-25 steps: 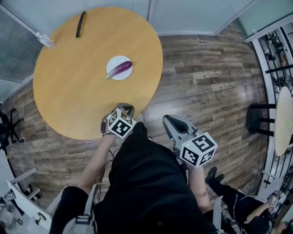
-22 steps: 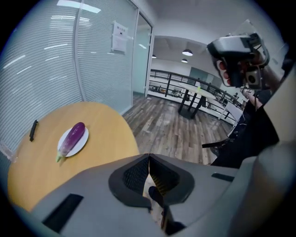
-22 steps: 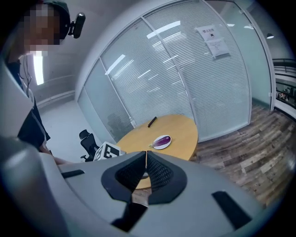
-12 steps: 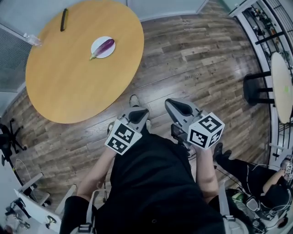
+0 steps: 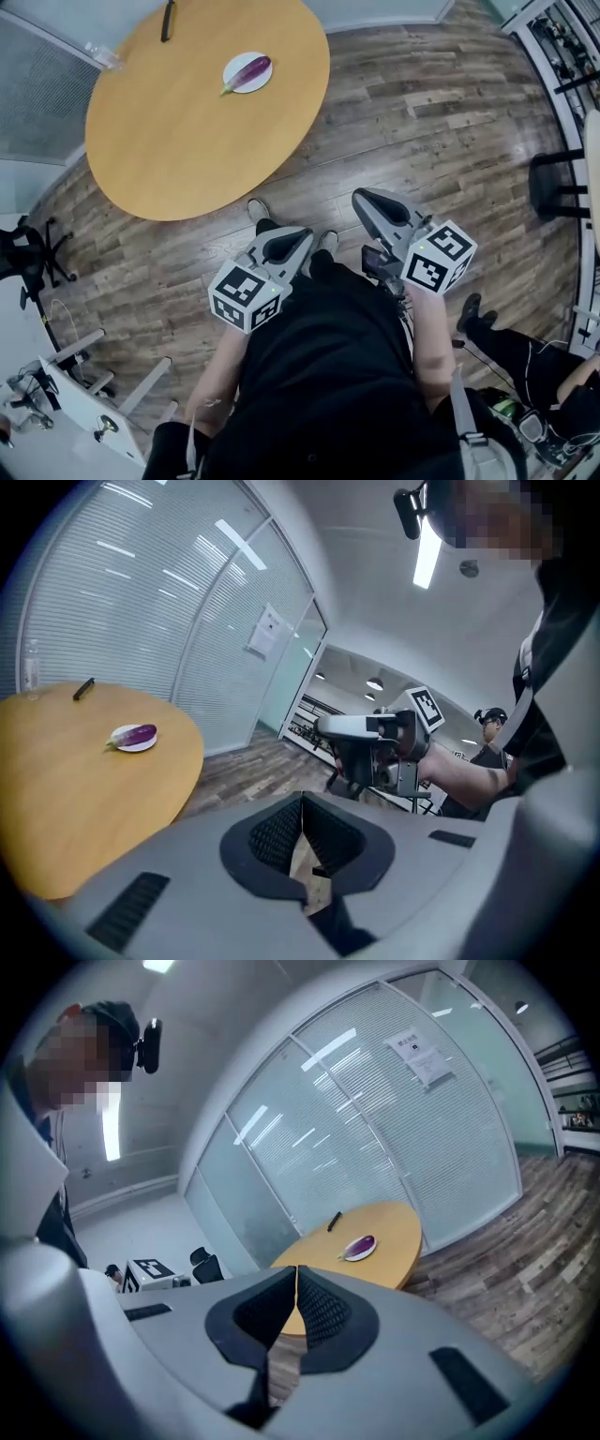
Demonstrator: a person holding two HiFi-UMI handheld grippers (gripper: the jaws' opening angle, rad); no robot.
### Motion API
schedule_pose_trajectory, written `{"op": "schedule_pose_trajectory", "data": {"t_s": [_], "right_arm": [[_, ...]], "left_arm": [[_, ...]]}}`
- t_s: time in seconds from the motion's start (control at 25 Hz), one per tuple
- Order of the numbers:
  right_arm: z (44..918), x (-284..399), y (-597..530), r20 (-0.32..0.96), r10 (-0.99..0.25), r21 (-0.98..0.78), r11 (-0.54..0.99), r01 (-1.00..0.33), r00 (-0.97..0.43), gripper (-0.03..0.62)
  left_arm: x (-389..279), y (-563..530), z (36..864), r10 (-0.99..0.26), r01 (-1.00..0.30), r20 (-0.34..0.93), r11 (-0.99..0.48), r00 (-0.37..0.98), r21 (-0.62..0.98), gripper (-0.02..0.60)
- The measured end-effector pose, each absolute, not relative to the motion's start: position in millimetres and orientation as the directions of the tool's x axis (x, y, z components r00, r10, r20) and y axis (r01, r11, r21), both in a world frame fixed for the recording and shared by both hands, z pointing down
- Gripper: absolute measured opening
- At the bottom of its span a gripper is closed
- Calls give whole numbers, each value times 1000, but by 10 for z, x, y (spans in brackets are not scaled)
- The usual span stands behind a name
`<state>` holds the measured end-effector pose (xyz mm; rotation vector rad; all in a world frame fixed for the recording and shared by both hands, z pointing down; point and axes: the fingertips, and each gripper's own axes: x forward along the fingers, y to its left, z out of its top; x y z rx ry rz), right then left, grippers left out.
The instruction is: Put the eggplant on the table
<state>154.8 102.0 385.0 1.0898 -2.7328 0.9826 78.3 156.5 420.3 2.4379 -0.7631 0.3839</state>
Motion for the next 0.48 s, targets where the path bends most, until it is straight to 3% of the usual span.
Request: {"op": "schedule_pose_trajectory", "data": {"t_s": [0.24,0.48], "right_arm": [[3728,1016,1055,218,-533,-521,645,-559,-817,18],[3483,20,957,184,-440,-460,752,-472,-879,18]], "left_arm": [[601,1479,3963,-495,-609,354,-660,793,440,15],[-204,1284,3650,-576,-659,322,-624,751,420,15]]}}
